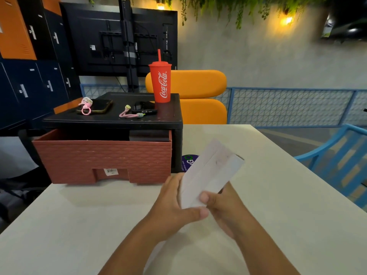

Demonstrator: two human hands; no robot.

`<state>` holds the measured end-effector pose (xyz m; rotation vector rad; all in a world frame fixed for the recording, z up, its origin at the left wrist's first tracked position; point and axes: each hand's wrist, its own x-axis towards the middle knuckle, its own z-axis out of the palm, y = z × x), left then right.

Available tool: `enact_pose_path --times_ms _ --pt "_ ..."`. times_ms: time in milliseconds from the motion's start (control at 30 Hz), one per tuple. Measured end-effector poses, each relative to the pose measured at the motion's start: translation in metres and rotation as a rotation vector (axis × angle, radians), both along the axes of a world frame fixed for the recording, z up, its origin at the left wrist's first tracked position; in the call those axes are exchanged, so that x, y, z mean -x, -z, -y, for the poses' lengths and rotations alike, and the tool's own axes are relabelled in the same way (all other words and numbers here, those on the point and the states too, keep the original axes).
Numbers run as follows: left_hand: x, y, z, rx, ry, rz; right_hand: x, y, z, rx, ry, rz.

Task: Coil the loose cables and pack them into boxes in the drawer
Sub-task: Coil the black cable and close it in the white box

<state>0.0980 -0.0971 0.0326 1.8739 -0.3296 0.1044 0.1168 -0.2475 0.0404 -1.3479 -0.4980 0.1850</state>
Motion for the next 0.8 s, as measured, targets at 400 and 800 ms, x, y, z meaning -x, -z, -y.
enact_pose_path --times_ms 400,800 --pt "0.005 -0.001 0.009 0.303 0.311 -0.128 -0.005 -0.017 0.034 0.61 0.259 0.281" --pt "-0.011 0.021 -0.002 -0.157 0.033 -0.086 -0.006 -0.008 0.042 1.477 0.154 0.358"
